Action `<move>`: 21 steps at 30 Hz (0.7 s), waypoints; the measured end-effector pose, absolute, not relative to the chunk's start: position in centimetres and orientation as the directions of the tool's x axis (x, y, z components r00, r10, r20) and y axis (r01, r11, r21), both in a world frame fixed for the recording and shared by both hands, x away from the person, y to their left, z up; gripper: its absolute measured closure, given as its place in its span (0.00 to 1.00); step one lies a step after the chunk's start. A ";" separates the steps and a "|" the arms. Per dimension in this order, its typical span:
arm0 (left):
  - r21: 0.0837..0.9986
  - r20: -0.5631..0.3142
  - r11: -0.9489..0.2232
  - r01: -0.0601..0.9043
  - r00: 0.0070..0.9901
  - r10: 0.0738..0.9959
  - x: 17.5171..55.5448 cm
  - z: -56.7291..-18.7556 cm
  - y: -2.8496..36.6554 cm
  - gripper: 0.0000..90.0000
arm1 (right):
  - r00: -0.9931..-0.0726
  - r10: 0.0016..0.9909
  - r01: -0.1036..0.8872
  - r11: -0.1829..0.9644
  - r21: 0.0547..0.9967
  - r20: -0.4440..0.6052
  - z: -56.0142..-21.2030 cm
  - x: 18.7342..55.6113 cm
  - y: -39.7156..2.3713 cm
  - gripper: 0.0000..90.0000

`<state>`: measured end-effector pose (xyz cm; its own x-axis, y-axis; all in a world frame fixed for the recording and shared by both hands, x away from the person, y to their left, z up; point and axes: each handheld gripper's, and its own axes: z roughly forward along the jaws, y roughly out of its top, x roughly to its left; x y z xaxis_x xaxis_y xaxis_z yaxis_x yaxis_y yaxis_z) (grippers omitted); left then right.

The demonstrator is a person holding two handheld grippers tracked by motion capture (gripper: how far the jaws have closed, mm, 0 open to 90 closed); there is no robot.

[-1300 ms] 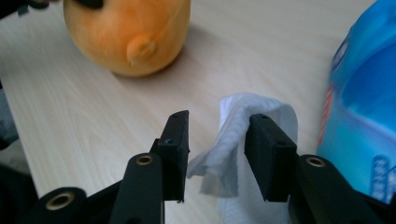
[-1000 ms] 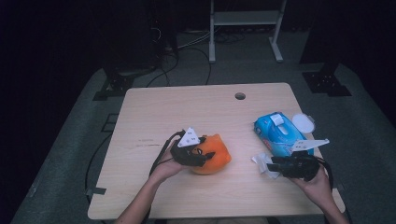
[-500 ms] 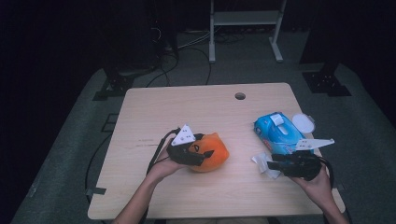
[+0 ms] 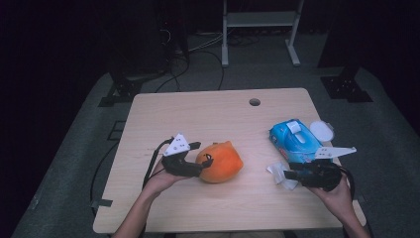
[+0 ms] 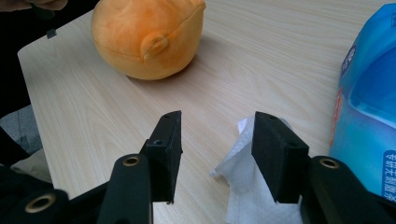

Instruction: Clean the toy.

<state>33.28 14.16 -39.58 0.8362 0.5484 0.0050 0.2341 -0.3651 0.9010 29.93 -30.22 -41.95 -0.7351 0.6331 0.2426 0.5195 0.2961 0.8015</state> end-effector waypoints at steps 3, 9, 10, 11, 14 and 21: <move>0.902 -0.003 -0.354 0.246 0.824 0.567 33.0 -39.8 15.2 0.26 | -0.734 0.634 0.521 0.295 0.801 0.244 -42.0 29.9 -30.3 0.57; 0.898 -0.015 -0.347 0.270 0.808 0.589 32.5 -40.2 16.9 0.26 | -0.730 0.638 0.522 0.290 0.802 0.245 -42.1 30.0 -30.3 0.57; 0.899 -0.019 -0.342 0.273 0.805 0.593 32.4 -40.3 17.1 0.26 | -0.729 0.639 0.525 0.289 0.800 0.248 -42.1 30.0 -30.3 0.56; 0.898 -0.021 -0.343 0.277 0.804 0.595 32.3 -40.4 17.3 0.25 | -0.728 0.639 0.527 0.290 0.799 0.248 -42.2 30.0 -30.3 0.56; 0.896 -0.024 -0.340 0.285 0.797 0.604 32.1 -40.7 17.9 0.25 | -0.726 0.641 0.529 0.290 0.797 0.249 -42.3 30.0 -30.3 0.56; 0.891 -0.032 -0.337 0.303 0.784 0.620 31.8 -41.2 19.0 0.24 | -0.724 0.642 0.531 0.287 0.798 0.251 -42.4 30.0 -30.3 0.56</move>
